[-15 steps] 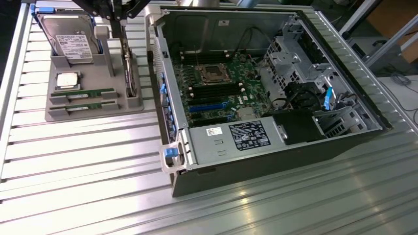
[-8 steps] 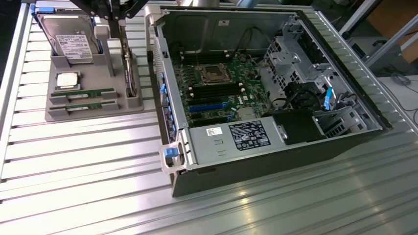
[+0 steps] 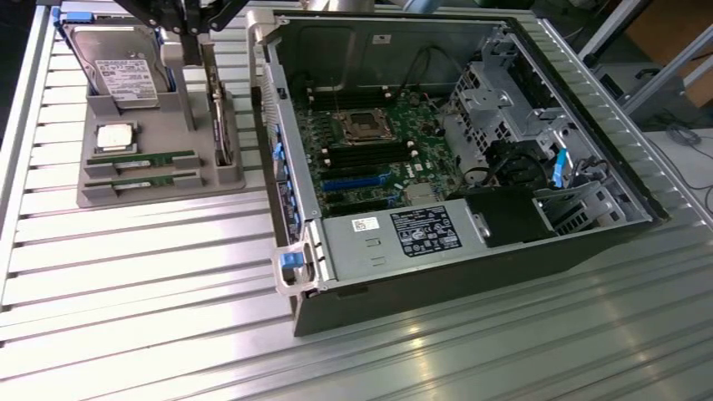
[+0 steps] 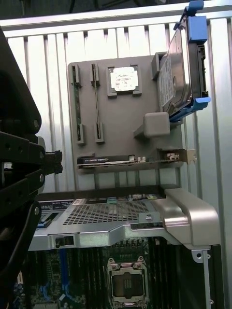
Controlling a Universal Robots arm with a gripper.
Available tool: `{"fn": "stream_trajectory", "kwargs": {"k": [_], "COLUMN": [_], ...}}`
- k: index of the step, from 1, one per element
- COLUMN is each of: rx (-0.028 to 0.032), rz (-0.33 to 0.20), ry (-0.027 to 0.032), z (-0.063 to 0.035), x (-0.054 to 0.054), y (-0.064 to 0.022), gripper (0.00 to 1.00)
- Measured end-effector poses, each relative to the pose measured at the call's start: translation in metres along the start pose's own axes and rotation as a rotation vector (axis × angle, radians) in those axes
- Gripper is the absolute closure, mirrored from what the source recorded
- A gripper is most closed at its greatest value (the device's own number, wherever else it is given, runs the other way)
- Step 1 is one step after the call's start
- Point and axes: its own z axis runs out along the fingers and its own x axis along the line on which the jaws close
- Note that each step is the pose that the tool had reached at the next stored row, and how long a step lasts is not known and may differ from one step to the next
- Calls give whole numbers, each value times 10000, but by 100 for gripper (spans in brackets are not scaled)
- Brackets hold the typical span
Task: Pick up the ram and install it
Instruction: 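Reach for the ram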
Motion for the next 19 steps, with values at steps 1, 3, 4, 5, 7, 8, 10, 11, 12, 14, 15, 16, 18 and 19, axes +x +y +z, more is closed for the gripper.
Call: {"fn": "stream_trajectory", "kwargs": {"k": [1,3,4,5,7,8,10,11,12,14,15,16,18,19], "rx": [0,0,0,0,0,1,1,1,1,0,0,1,1,1], "rz": [0,0,1,0,0,0,0,-1,0,0,0,-1,0,0], "ry": [0,-1,-1,0,-1,0,0,0,0,0,0,0,0,0], "z": [0,0,0,-1,-1,-2,-2,-3,-3,-3,-3,-4,-4,-4], "x": [3,11,16,27,52,71,96,106,117,140,150,159,176,190], "y": [0,-1,-1,-2,-4,-5,-7,-8,-9,-11,-11,-12,-13,-14], "gripper": [89,89,89,89,89,89,89,89,89,89,89,89,89,89]}}
